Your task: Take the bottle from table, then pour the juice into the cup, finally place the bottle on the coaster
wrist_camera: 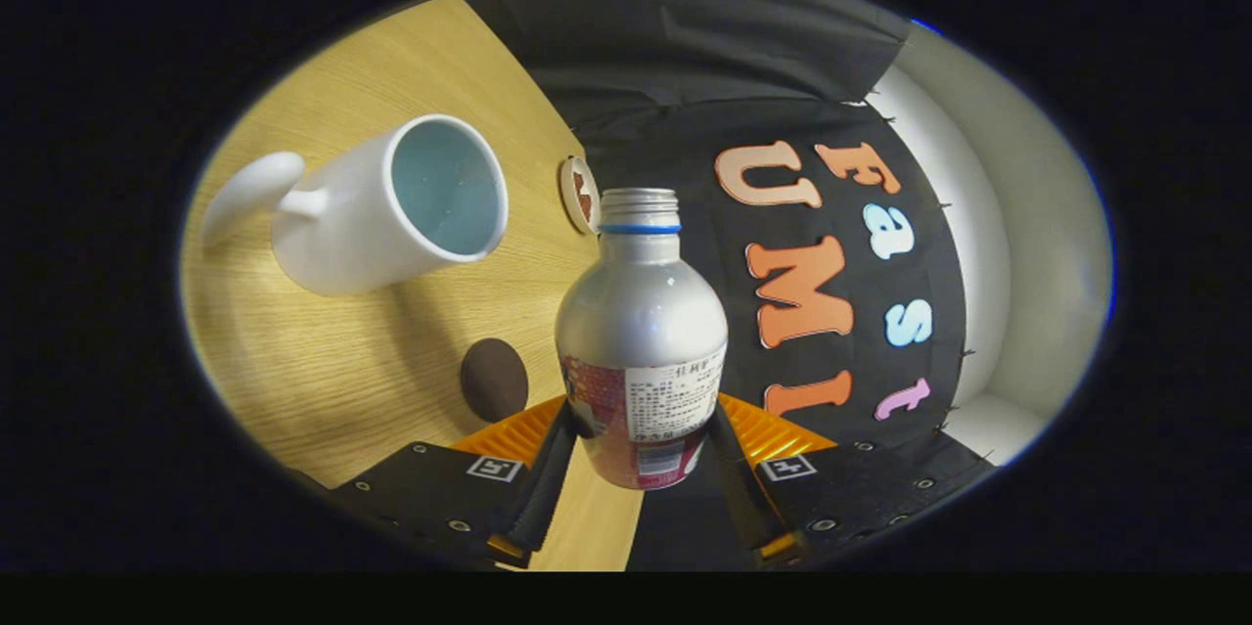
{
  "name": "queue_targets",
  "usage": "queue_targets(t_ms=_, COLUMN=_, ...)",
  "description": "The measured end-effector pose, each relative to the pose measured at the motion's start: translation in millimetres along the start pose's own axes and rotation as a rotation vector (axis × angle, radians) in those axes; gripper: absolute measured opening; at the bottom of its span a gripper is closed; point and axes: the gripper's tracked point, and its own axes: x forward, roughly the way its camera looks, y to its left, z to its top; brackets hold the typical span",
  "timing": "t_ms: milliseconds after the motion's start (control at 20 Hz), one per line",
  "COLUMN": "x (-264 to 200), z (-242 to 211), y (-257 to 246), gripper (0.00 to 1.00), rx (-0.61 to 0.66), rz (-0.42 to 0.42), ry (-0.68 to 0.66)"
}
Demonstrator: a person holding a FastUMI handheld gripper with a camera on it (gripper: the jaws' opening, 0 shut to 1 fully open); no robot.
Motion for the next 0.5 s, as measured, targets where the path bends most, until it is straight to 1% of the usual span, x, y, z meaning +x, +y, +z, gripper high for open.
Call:
queue_targets(t_ms=350, x=1.3, z=2.7, y=-13.8, gripper=0.73, rx=-0.159, rz=-0.023, ry=-0.024)
queue_targets(t_ms=500, x=0.0, z=2.9, y=-12.5, gripper=0.73, rx=-0.199, rz=-0.018, ry=-0.035)
